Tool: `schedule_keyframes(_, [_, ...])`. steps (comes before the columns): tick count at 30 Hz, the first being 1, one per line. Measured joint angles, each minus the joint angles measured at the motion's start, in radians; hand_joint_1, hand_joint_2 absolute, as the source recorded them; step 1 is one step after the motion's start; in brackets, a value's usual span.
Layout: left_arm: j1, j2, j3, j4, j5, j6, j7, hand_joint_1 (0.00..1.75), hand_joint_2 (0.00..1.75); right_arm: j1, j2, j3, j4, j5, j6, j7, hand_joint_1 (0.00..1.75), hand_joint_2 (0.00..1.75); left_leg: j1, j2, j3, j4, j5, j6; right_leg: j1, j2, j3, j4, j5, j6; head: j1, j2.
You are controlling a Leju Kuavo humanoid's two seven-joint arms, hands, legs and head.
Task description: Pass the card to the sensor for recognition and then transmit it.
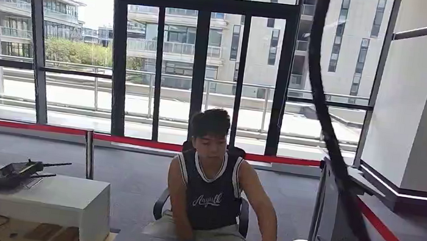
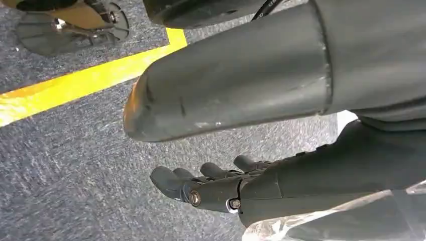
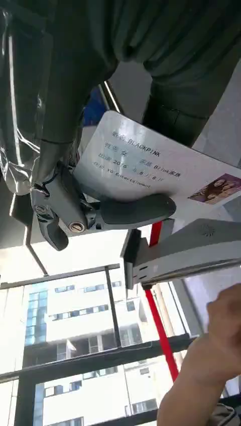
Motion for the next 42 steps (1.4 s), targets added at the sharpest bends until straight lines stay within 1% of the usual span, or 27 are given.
schedule_keyframes(7, [-0.023,0.0,-0.027,0.0,-0.031,-0.016,0.018,0.0,0.0,-0.042,0.079,0.033,0.037,0.026,0.01,-0.018,1.75,1.75,0.0,0.0,0.0,0.0,0.0,0.0,0.0,0.0,0.0,0.0,0.0,0.0,0.0,0.0])
schedule_keyframes(11, [-0.038,0.0,-0.041,0.0,-0.044,-0.025,0.039,0.0,0.0,-0.08,0.137,0.053,0.088,0.048,0.008,-0.042,1.75,1.75,0.0,0.0,-0.001,0.0,0.0,-0.001,0.0,0.0,-0.001,0.0,0.0,0.0,0.0,0.0])
schedule_keyframes(15, [-0.049,0.0,-0.058,0.0,-0.052,-0.028,0.05,0.0,0.0,-0.11,0.194,0.07,0.143,0.064,0.006,-0.047,1.75,1.75,0.0,0.0,0.0,0.0,0.0,-0.001,0.001,0.0,-0.001,0.0,0.0,0.0,0.001,0.0])
schedule_keyframes(19, [-0.055,0.0,-0.068,0.0,-0.057,-0.028,0.05,0.0,0.0,-0.129,0.231,0.084,0.187,0.064,0.005,-0.047,1.75,1.75,0.0,0.0,0.0,0.0,0.0,-0.001,0.001,0.0,-0.001,0.0,0.0,0.0,0.001,0.0])
schedule_keyframes(20, [-0.056,0.0,-0.071,0.0,-0.058,-0.028,0.05,0.0,0.0,-0.131,0.237,0.087,0.197,0.064,0.005,-0.047,1.62,1.75,0.0,0.0,0.0,0.0,0.0,-0.001,0.001,0.0,-0.001,0.0,0.0,0.0,0.001,0.0])
schedule_keyframes(22, [-0.058,0.0,-0.078,0.0,-0.058,-0.028,0.05,0.0,0.0,-0.135,0.25,0.092,0.22,0.064,0.002,-0.047,1.48,1.75,0.0,0.0,0.0,0.0,0.0,-0.001,0.001,0.0,-0.001,0.0,0.0,0.0,0.001,0.0])
schedule_keyframes(23, [-0.058,0.0,-0.08,0.0,-0.058,-0.028,0.051,0.0,0.0,-0.134,0.253,0.094,0.228,0.063,-0.001,-0.048,0.61,1.75,0.0,0.0,0.0,0.0,0.0,-0.001,0.001,0.0,-0.001,0.0,0.0,0.0,0.001,0.0])
schedule_keyframes(24, [-0.058,0.0,-0.082,0.0,-0.058,-0.028,0.051,0.0,0.0,-0.134,0.255,0.096,0.234,0.063,-0.001,-0.048,0.09,1.75,0.0,0.0,0.0,0.0,0.0,-0.001,0.001,0.0,-0.001,0.0,0.0,0.0,0.001,0.0])
schedule_keyframes(25, [-0.058,0.0,-0.082,0.0,-0.058,-0.028,0.051,0.0,0.0,-0.134,0.258,0.098,0.241,0.063,-0.001,-0.049,0.02,1.75,0.0,0.0,0.0,0.0,0.0,-0.001,0.001,0.0,-0.001,0.0,0.0,0.0,0.001,0.0])
schedule_keyframes(26, [-0.058,0.0,-0.083,0.0,-0.057,-0.028,0.051,0.0,0.0,-0.134,0.26,0.1,0.246,0.061,-0.001,-0.05,0.0,1.75,0.0,0.0,0.0,0.0,0.0,-0.001,0.001,0.0,-0.001,0.0,0.0,0.0,0.001,0.0])
schedule_keyframes(30, [-0.058,0.0,-0.084,0.0,-0.052,-0.026,0.051,0.0,0.0,-0.133,0.266,0.106,0.272,0.058,-0.003,-0.05,0.0,1.75,0.0,0.0,0.0,0.0,0.0,-0.001,0.001,0.0,-0.001,0.0,0.0,0.0,0.001,0.0])
schedule_keyframes(31, [-0.058,0.0,-0.084,0.0,-0.05,-0.026,0.051,0.0,0.0,-0.133,0.268,0.107,0.277,0.058,-0.006,-0.05,0.0,0.0,0.0,0.0,0.0,0.0,0.0,-0.001,0.001,0.0,-0.001,0.0,0.0,0.0,0.001,0.0])
schedule_keyframes(36, [-0.057,0.0,-0.084,0.0,-0.05,-0.027,0.048,0.0,0.0,-0.133,0.272,0.108,0.303,0.052,-0.023,-0.052,0.0,0.0,0.0,0.0,0.0,0.0,0.001,-0.001,0.001,0.0,-0.001,0.0,0.0,0.0,0.001,0.0])
schedule_keyframes(42, [-0.055,0.001,-0.084,0.0,-0.04,-0.024,0.043,0.0,0.0,-0.133,0.272,0.108,0.323,0.034,-0.042,-0.072,0.0,0.0,0.0,0.0,0.0,0.0,0.001,-0.001,0.001,0.0,-0.001,0.0,0.0,0.0,0.001,0.0])
